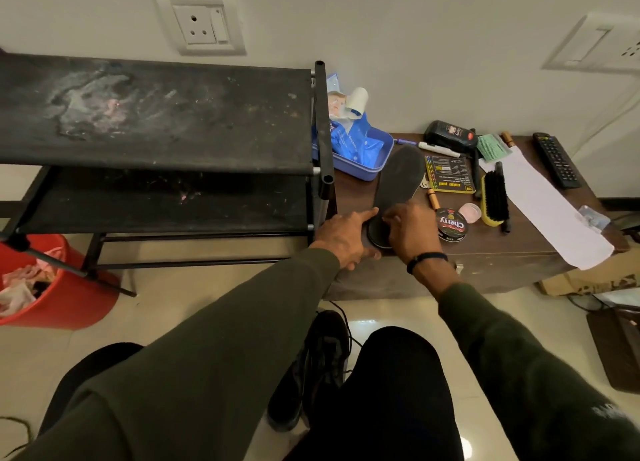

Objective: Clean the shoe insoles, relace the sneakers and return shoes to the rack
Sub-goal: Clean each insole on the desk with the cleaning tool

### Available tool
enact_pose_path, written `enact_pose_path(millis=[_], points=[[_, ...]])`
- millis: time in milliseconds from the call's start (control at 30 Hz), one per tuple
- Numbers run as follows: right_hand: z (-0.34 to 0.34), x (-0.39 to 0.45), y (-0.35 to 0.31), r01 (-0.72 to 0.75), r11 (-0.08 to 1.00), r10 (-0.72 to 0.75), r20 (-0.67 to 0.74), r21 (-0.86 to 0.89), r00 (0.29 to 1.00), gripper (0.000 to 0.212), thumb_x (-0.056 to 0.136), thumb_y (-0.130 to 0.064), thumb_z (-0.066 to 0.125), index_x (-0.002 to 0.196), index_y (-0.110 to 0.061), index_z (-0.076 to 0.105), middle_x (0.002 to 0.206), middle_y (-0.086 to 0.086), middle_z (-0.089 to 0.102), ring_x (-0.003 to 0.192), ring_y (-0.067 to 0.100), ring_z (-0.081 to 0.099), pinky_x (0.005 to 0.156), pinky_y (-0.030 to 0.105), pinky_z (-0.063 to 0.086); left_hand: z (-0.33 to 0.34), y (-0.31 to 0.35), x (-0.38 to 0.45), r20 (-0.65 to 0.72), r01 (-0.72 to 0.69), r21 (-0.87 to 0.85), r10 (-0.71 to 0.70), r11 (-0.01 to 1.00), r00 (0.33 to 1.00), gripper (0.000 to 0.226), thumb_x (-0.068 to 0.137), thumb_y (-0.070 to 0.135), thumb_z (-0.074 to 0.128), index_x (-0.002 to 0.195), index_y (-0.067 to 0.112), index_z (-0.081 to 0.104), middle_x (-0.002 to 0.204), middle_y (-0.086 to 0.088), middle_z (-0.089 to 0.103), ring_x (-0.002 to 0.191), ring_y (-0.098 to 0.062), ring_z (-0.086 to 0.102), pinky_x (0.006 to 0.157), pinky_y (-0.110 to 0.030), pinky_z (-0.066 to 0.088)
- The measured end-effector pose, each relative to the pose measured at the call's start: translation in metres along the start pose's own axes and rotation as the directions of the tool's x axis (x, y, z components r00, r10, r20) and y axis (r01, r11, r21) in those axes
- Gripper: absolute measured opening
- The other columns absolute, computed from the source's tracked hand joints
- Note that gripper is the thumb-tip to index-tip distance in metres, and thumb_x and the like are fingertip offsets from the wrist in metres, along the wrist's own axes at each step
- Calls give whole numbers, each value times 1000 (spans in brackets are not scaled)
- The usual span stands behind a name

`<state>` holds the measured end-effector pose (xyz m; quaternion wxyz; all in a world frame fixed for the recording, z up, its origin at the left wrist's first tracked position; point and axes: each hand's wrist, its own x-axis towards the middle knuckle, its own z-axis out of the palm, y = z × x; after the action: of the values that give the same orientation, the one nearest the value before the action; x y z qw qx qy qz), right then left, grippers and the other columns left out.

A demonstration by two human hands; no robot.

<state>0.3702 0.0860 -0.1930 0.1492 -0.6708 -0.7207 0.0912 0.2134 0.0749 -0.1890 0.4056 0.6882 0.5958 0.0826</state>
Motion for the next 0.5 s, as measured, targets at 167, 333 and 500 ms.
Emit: enact_pose_path(millis=[167, 333, 500], points=[[-1, -24, -3, 205, 975, -209, 47, 82, 977, 14, 79, 0, 72, 88, -9, 78, 89, 10, 65, 73, 26, 62, 65, 24, 39, -1, 3, 4, 11, -3, 75, 2, 997, 1000, 82, 86, 47, 73, 152, 46, 24, 85, -1, 72, 55, -16, 72, 83, -31, 59], [8, 5, -15, 125, 990, -125, -8, 71, 992, 12, 78, -2, 72, 85, -9, 77, 84, 10, 62, 70, 28, 61, 62, 25, 38, -1, 5, 7, 51, 52, 57, -55, 997, 997, 75, 89, 37, 73, 146, 43, 25, 82, -2, 73, 55, -17, 73, 77, -32, 62], [9, -32, -15, 238, 969, -243, 95, 60, 965, 9, 80, -9, 75, 90, -10, 75, 93, 10, 62, 81, 28, 59, 67, 36, 49, 4, -4, 18, 23, 89, 105, -91, 991, 996, 95, 84, 4, 70, 143, 56, 18, 106, -13, 67, 78, -30, 73, 74, -44, 64]])
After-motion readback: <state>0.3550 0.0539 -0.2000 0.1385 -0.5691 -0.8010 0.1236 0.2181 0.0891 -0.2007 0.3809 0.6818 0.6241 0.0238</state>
